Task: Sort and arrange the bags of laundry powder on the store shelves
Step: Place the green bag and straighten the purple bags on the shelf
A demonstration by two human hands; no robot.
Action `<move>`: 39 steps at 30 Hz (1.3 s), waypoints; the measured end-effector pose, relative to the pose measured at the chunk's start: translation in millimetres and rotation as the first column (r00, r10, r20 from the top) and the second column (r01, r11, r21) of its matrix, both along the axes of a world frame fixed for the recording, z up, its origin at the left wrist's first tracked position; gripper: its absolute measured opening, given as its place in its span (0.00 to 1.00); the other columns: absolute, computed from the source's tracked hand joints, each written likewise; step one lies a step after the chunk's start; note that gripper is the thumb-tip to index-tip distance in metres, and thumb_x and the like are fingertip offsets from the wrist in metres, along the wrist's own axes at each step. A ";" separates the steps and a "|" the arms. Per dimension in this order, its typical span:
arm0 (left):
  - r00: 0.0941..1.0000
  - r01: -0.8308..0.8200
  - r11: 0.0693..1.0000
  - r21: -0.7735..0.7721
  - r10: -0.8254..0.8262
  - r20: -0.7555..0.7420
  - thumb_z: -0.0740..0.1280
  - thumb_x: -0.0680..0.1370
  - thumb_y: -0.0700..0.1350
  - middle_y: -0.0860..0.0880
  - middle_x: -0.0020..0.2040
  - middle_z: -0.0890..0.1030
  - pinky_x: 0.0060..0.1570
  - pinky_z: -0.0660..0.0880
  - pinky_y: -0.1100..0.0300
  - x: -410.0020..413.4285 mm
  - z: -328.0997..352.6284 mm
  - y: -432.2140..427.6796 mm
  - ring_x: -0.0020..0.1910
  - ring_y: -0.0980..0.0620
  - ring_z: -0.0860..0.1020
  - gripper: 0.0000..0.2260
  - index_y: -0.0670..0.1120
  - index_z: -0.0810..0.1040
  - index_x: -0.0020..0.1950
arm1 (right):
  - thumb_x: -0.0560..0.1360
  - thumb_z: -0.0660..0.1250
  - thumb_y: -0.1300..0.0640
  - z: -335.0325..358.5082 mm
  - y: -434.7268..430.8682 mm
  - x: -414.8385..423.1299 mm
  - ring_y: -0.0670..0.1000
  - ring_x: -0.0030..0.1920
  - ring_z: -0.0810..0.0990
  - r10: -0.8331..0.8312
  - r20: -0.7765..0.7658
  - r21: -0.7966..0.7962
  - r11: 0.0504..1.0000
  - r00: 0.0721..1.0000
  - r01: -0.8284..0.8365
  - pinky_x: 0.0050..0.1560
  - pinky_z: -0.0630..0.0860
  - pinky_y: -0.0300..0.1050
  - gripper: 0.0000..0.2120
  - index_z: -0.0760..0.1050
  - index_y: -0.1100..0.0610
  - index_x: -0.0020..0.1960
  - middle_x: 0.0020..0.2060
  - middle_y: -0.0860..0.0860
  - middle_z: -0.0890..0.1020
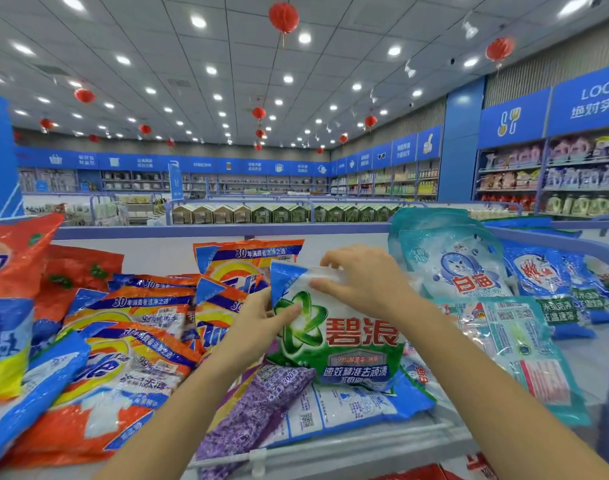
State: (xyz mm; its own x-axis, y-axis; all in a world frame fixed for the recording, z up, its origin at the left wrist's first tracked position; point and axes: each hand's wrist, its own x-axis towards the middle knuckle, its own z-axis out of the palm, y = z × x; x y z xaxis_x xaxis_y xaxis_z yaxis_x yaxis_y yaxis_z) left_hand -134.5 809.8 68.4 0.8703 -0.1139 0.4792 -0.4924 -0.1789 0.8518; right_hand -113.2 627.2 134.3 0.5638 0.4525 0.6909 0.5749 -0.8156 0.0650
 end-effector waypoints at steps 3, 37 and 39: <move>0.997 -0.037 0.997 -0.065 0.041 0.058 0.67 0.78 0.40 0.52 0.45 0.85 0.38 0.79 0.65 -0.5 -8.1 -7.0 0.43 0.54 0.84 0.06 0.47 0.78 0.54 | 0.77 0.58 0.40 -3.4 13.5 2.4 0.53 0.50 0.77 0.050 -0.009 0.010 0.999 0.999 -0.050 0.43 0.68 0.46 0.19 0.78 0.54 0.50 0.47 0.50 0.80; 0.930 0.088 0.936 0.342 -0.200 0.309 0.58 0.78 0.55 0.61 0.27 0.76 0.29 0.66 0.72 -67.7 -42.2 -185.0 0.26 0.64 0.72 0.13 0.51 0.78 0.40 | 0.76 0.62 0.48 14.7 -214.0 -119.5 0.45 0.24 0.63 -0.239 0.270 0.341 0.930 0.933 0.140 0.26 0.56 0.41 0.21 0.70 0.59 0.29 0.21 0.44 0.64; 0.938 0.066 0.976 0.207 -0.131 0.320 0.58 0.80 0.52 0.56 0.28 0.77 0.29 0.66 0.70 -76.7 -54.6 -220.5 0.27 0.63 0.72 0.15 0.53 0.76 0.34 | 0.77 0.63 0.50 14.5 -254.0 -130.3 0.48 0.24 0.64 -0.240 0.235 0.385 0.913 0.942 0.136 0.26 0.57 0.44 0.22 0.71 0.63 0.30 0.21 0.51 0.69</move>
State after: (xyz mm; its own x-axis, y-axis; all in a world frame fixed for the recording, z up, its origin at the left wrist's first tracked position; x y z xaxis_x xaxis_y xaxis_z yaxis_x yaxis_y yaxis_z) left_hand -211.2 589.3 13.7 0.6465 -0.3085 0.6977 -0.7629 -0.2580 0.5929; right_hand -243.5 373.2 148.7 0.3804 0.0492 0.9235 0.4102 -0.9040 -0.1209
